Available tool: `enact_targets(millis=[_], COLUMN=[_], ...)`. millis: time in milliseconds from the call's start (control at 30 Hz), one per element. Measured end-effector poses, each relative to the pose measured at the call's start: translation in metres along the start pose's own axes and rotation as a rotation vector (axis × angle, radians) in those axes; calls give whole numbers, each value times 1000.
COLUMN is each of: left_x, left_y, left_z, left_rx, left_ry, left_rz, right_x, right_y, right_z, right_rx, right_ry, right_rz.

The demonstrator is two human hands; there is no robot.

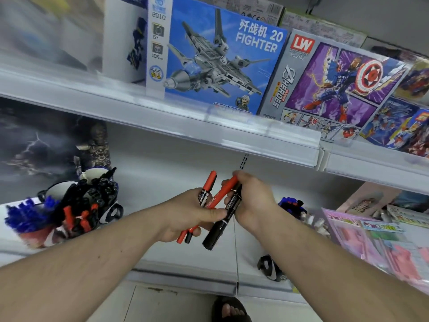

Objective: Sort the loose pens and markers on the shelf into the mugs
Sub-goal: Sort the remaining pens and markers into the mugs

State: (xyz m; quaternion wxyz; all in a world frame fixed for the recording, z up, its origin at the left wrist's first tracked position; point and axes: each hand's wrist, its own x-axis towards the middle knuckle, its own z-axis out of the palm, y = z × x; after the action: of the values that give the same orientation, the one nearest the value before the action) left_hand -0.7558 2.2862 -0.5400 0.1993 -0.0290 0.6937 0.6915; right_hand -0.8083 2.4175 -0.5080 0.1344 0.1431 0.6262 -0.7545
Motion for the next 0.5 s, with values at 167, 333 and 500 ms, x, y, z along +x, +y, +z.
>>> enact_targets(millis=[167, 333, 500], left_x=[-29, -55, -81], left_y=[-16, -32, -49], left_z=[-35, -69, -116], left_rx=[-20, -79, -193], left_ry=[61, 64, 206], left_rz=[-12, -25, -99], right_x=[-4, -5, -5], right_y=[27, 49, 61], right_z=[43, 64, 83], right_rx=[-62, -515, -410], right_ry=[-87, -369, -424], right_rz=[-42, -279, -246])
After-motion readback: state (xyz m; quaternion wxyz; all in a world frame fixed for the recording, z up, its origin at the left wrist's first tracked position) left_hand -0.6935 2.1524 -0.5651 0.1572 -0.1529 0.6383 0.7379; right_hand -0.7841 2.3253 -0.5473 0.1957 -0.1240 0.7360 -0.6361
